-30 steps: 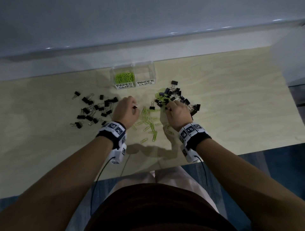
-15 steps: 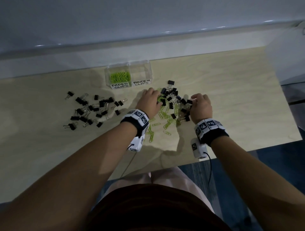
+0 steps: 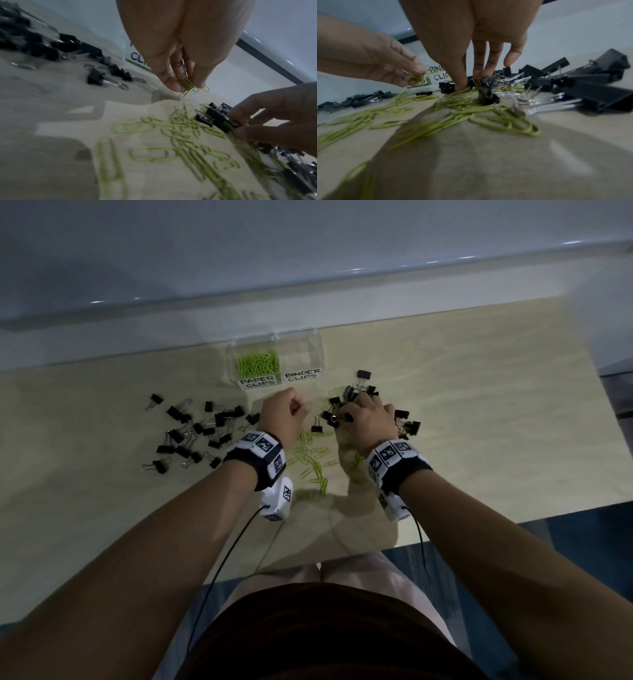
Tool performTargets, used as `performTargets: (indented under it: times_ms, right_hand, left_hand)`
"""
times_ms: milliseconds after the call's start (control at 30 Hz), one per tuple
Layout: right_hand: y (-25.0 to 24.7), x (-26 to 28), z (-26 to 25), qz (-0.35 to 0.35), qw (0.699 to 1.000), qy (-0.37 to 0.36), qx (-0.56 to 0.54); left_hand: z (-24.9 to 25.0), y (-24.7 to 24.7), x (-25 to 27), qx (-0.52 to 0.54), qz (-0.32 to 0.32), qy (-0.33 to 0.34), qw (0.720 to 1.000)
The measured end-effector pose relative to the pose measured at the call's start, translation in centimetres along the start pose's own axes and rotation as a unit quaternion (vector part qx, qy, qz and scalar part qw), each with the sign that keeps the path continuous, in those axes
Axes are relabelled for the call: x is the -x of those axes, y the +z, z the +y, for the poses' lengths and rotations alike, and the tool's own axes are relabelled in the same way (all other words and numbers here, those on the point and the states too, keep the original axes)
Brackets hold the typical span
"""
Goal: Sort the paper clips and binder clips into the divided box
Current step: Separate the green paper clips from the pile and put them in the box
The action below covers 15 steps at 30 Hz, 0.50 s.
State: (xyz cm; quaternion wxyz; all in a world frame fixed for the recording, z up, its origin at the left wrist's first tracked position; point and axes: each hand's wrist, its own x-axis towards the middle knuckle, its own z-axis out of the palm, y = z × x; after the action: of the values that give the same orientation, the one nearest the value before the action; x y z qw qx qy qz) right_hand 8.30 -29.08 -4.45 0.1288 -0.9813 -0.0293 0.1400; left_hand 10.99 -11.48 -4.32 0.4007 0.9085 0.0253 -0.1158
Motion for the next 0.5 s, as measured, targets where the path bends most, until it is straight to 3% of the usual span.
performTargets:
  times_ms: [233, 367, 500]
  right_hand:
    - [-0.6, 0.9, 1.9, 0.046, 0.999, -0.005, -0.007]
    - [0.0, 3.5, 2.6, 0.119, 0.985, -0.082, -0.093]
    - [1.0, 6.8, 2.2, 0.072, 0.985, -0.089, -0.133]
  left_hand:
    - [-3.2, -1.8, 2.9, -0.042, -0.066, 0.071, 0.994]
    - [-4.8, -2.0, 4.2, -0.132, -0.105, 0.11, 0.979]
    - [-4.4, -1.7, 4.4, -0.179, -0.139, 0.095, 0.969]
